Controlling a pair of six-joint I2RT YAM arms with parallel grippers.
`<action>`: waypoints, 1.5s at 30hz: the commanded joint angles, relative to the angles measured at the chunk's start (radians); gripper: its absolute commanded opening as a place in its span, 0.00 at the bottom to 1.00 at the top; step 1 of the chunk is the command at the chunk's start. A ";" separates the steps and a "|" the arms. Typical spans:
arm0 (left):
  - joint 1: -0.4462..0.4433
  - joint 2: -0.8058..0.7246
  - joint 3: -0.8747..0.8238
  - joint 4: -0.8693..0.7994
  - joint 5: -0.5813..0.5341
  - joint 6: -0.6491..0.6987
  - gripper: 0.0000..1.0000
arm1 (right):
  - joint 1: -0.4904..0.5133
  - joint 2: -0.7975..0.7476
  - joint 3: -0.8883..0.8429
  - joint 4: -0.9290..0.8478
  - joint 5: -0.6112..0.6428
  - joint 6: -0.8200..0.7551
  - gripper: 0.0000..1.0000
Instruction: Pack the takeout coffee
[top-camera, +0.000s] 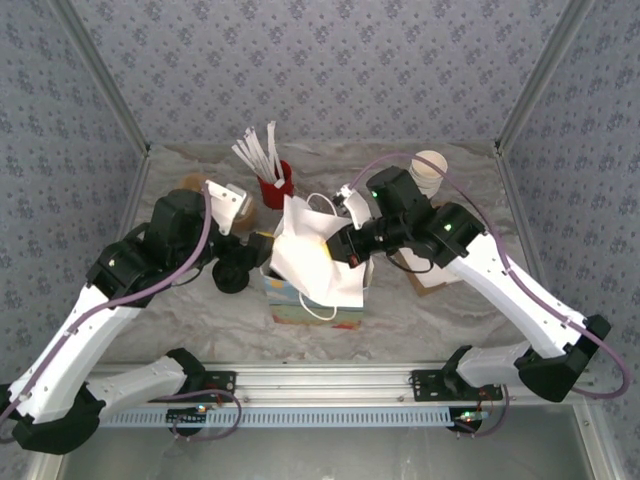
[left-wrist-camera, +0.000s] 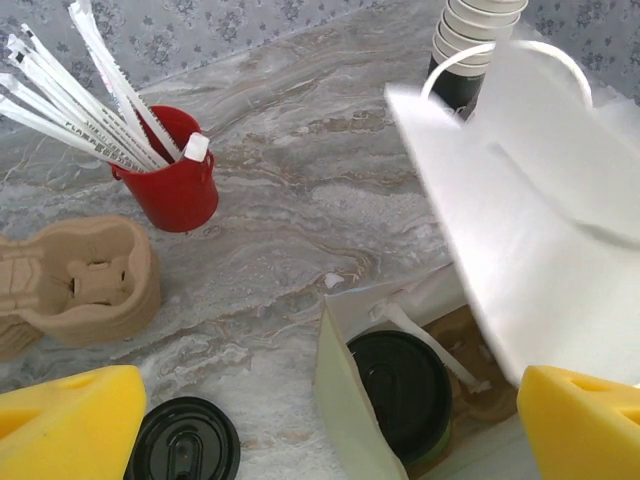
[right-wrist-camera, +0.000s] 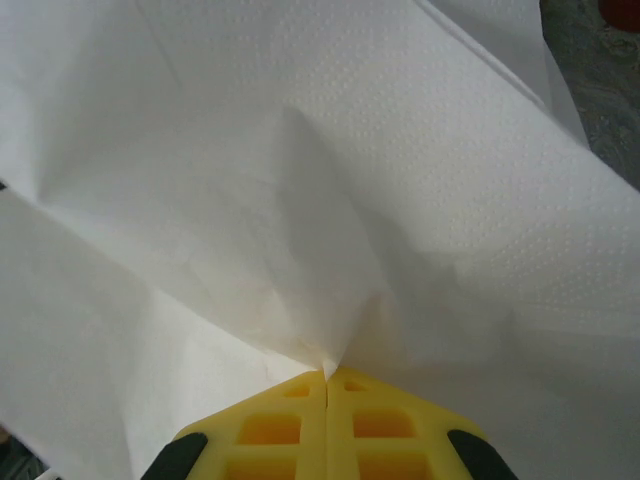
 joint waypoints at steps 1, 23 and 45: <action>0.027 -0.017 -0.013 0.017 0.049 -0.016 0.96 | 0.019 0.017 -0.022 -0.037 0.005 -0.060 0.00; 0.060 -0.020 -0.042 0.023 0.087 -0.017 0.96 | 0.081 0.150 -0.059 -0.112 0.196 -0.158 0.00; 0.059 -0.017 -0.068 0.039 0.104 -0.020 0.96 | 0.139 0.125 -0.065 -0.085 0.334 -0.203 0.38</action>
